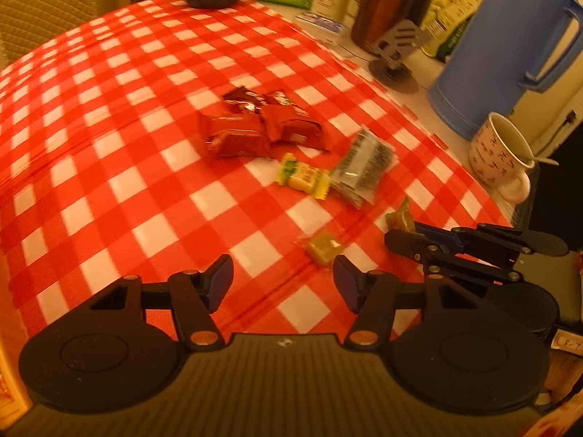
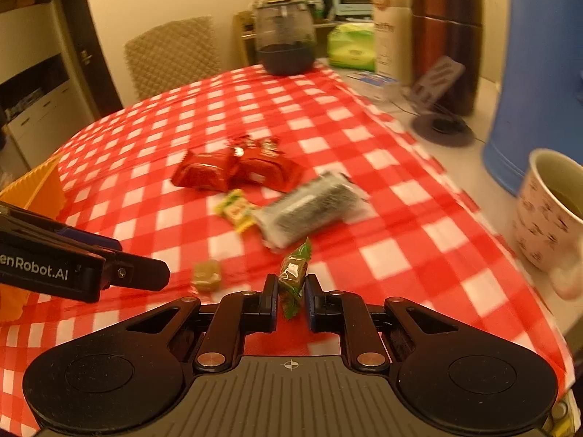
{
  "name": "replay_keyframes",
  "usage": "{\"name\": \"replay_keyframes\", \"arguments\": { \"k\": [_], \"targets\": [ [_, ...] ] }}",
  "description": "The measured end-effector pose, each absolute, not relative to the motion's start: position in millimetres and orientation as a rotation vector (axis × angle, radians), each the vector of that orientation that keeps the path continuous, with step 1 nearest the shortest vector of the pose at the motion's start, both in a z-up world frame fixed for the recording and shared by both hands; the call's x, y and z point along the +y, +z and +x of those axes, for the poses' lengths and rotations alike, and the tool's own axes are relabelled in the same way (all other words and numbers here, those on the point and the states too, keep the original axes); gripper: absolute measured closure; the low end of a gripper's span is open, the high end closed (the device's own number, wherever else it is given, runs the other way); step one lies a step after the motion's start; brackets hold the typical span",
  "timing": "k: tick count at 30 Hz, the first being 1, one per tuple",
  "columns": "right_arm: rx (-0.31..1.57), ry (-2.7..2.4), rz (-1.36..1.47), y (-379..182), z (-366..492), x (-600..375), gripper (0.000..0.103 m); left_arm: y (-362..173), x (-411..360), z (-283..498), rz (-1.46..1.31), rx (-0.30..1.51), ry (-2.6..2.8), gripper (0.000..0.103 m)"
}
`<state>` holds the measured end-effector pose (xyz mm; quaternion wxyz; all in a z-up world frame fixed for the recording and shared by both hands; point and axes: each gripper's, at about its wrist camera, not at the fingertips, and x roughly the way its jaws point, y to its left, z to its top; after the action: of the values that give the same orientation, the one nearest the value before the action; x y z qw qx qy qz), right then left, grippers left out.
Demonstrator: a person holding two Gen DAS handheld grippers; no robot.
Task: Organize snacks
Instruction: 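Grasp the small green-wrapped candy with the right gripper, then grasp the small clear square candy with the left gripper, then carry the green candy and square candy over the orange tray with both grippers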
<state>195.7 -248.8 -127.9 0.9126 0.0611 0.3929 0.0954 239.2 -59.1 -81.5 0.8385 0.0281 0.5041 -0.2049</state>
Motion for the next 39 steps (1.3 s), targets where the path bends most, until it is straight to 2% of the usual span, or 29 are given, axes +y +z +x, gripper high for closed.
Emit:
{"name": "replay_keyframes", "arguments": {
  "k": [7,12,14,18,23,24,25,27,38,39],
  "targets": [
    [0.815,0.158,0.162,-128.1,188.2,-274.0,0.087,-96.0,-90.1,252.2,0.098,1.129,-0.512,0.054],
    [0.800,0.127,0.162,-128.3,182.8,-284.9,0.083,-101.6,-100.5,256.6,0.080,1.124,-0.492,0.056],
    [0.795,0.123,0.160,-128.8,181.1,-287.0,0.082,-102.1,-101.8,258.6,0.073,1.116,-0.476,0.060],
    [0.783,0.116,0.154,-129.6,179.9,-286.9,0.082,-101.9,-102.2,258.0,0.121,1.092,-0.447,0.077],
    [0.778,0.108,0.150,-130.2,182.1,-284.2,0.080,-102.8,-98.8,257.1,0.136,1.075,-0.451,0.081],
    [0.778,0.107,0.145,-130.3,182.3,-283.7,0.075,-102.7,-99.2,256.3,0.151,1.072,-0.448,0.084],
    [0.777,0.106,0.142,-130.2,182.6,-283.7,0.060,-102.2,-99.0,254.9,0.160,1.066,-0.447,0.084],
    [0.770,0.103,0.146,-130.2,182.4,-284.7,0.048,-102.3,-96.4,254.2,0.156,1.063,-0.447,0.084],
    [0.774,0.058,0.142,-131.6,188.8,-285.7,0.049,-98.1,-86.6,251.4,0.157,1.046,-0.428,0.084],
    [0.776,0.046,0.141,-131.5,188.8,-286.4,0.062,-97.6,-85.9,251.1,0.152,1.045,-0.428,0.084]
  ]
}}
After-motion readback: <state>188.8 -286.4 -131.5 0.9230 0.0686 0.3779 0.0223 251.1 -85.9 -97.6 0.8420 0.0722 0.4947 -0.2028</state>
